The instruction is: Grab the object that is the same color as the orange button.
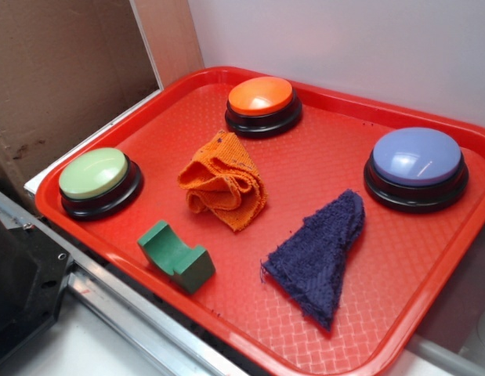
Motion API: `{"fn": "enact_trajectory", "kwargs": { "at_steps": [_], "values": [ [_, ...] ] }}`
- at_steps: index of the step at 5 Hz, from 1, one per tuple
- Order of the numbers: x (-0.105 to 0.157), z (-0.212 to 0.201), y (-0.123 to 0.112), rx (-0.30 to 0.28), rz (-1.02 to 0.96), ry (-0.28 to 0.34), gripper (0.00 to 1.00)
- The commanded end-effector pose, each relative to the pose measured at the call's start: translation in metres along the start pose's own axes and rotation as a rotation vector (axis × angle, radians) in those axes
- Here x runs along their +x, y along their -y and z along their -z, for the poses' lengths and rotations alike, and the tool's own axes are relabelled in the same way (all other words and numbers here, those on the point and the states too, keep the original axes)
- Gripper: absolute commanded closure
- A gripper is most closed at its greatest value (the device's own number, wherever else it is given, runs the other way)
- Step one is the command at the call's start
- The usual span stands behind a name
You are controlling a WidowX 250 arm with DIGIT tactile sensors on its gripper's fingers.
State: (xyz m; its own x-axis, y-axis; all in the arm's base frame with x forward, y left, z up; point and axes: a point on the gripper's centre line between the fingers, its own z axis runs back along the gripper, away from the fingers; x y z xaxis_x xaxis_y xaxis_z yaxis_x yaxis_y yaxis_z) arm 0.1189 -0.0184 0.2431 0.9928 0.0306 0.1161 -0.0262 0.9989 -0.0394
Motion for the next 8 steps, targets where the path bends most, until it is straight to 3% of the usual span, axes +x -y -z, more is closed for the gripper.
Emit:
{"fn": "enact_trajectory", "kwargs": {
  "at_steps": [1,2,3,4,5,6,8],
  "values": [
    [0.0,0.0,0.0,0.0,0.0,0.0,0.0],
    [0.031,0.014,-0.012,0.005,-0.017,-0.037,0.0],
    [0.049,0.019,-0.019,-0.044,-0.024,-0.039,0.0],
    [0.085,0.04,-0.026,-0.061,-0.017,-0.111,0.0],
    [0.091,0.091,-0.016,-0.057,0.049,-0.25,0.0],
    [0.075,0.142,-0.003,-0.065,0.102,-0.364,0.0],
    [0.075,0.142,-0.003,-0.065,0.102,-0.364,0.0]
  ]
}}
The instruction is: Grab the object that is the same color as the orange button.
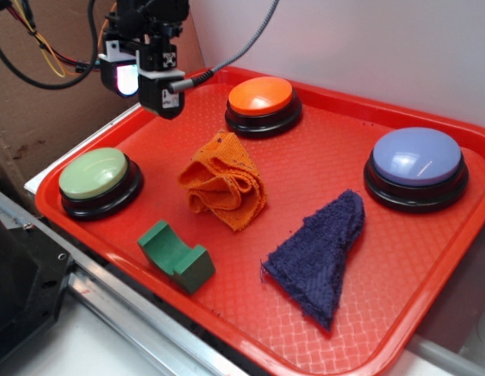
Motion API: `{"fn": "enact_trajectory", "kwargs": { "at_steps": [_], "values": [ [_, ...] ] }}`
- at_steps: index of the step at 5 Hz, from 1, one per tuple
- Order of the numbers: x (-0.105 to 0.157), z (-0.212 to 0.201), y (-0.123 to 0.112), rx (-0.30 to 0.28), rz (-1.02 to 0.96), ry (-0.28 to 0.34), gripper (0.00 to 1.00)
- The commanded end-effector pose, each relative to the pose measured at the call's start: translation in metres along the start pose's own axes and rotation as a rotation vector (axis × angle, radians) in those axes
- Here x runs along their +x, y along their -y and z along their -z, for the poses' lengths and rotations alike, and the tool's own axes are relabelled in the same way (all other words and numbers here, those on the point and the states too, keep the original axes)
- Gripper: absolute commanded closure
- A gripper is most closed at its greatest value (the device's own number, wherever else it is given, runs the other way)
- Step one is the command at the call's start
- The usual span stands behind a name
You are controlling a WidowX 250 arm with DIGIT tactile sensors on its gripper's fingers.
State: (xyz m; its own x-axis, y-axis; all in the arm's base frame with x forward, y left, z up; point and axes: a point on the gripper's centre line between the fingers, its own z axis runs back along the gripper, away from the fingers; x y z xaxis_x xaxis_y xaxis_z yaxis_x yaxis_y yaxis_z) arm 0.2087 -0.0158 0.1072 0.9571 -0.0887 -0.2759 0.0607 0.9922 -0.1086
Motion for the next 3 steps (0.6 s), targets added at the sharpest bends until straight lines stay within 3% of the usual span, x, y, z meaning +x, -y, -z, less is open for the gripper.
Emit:
{"fn": "enact_trajectory", "kwargs": {
  "at_steps": [1,2,3],
  "values": [
    [0.035,0.02,0.006,-0.012,0.123,0.054,0.0],
    [0.06,0.017,0.022,-0.002,0.187,0.076,0.0],
    [0.078,0.028,0.037,-0.034,0.245,0.053,0.0]
  ]
}}
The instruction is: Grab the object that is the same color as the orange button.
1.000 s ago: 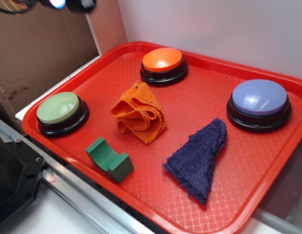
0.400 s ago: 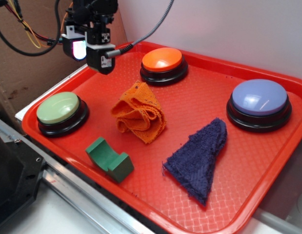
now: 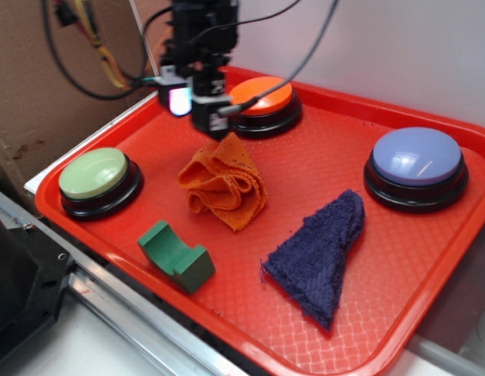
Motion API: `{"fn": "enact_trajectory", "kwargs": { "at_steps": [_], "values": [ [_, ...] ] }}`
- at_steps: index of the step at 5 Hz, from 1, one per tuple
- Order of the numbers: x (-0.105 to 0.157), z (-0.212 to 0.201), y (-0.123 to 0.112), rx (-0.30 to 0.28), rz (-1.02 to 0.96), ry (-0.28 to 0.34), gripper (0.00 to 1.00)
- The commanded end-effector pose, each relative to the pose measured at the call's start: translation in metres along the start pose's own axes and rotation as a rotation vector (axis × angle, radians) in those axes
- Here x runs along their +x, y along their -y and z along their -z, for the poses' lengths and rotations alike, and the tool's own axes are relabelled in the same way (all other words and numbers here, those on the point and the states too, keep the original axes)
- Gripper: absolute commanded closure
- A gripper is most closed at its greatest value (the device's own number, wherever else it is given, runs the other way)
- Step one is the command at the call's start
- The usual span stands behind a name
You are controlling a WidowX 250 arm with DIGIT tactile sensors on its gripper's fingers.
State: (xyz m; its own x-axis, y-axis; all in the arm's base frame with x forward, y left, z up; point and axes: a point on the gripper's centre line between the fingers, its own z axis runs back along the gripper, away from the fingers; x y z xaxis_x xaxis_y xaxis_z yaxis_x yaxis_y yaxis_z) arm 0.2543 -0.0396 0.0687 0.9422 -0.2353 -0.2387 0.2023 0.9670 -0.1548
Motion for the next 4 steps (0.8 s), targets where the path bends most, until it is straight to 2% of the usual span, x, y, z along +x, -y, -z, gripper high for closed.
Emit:
{"fn": "enact_trajectory", "kwargs": {
  "at_steps": [1,2,3,4],
  "values": [
    [0.034,0.026,0.023,-0.1,0.064,-0.033,0.0],
    [0.026,0.046,0.024,-0.195,-0.041,-0.114,0.0],
    [0.011,0.06,0.02,-0.175,-0.112,-0.218,0.0],
    [0.004,0.067,0.02,-0.152,-0.156,-0.268,1.0]
  ]
}}
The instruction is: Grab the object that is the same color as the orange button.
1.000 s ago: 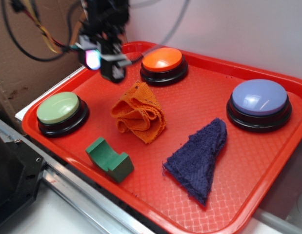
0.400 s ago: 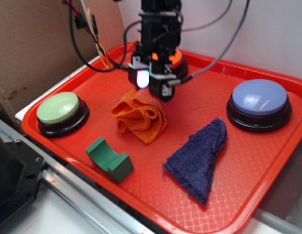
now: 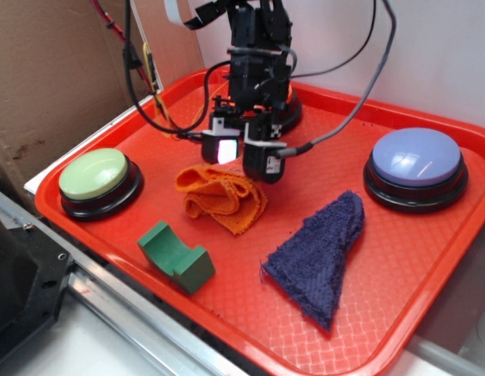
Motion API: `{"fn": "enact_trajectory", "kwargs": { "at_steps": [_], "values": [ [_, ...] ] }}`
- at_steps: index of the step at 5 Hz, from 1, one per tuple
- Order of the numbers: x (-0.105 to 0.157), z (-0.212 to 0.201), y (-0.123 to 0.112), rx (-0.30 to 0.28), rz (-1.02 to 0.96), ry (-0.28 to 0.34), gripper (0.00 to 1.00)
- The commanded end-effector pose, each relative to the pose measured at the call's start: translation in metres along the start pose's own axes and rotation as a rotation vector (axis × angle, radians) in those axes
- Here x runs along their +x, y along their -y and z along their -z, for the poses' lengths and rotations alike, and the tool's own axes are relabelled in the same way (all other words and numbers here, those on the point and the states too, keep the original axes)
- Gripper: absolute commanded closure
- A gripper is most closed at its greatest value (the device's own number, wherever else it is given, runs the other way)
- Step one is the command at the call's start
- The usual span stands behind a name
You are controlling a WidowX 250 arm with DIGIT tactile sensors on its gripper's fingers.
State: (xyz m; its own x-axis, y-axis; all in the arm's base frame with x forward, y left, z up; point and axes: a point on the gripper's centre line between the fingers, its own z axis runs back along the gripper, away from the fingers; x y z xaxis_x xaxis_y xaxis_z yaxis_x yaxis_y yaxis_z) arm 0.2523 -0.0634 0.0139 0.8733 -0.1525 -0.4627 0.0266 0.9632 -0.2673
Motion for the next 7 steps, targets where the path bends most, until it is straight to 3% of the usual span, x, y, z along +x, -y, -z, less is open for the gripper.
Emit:
{"fn": "enact_trajectory", "kwargs": {
  "at_steps": [1,2,3,5,6,7],
  "values": [
    [-0.015,0.016,0.007,0.086,-0.095,-0.116,1.0],
    [-0.019,0.014,0.009,0.124,-0.121,-0.129,1.0],
    [-0.041,-0.016,0.015,0.143,-0.111,-0.097,1.0],
    [-0.096,-0.083,0.072,0.237,0.023,0.195,1.0],
    [-0.128,-0.116,0.096,0.225,0.037,0.261,0.95],
    [-0.175,-0.146,0.105,0.227,-0.002,0.331,0.85]
  ]
}}
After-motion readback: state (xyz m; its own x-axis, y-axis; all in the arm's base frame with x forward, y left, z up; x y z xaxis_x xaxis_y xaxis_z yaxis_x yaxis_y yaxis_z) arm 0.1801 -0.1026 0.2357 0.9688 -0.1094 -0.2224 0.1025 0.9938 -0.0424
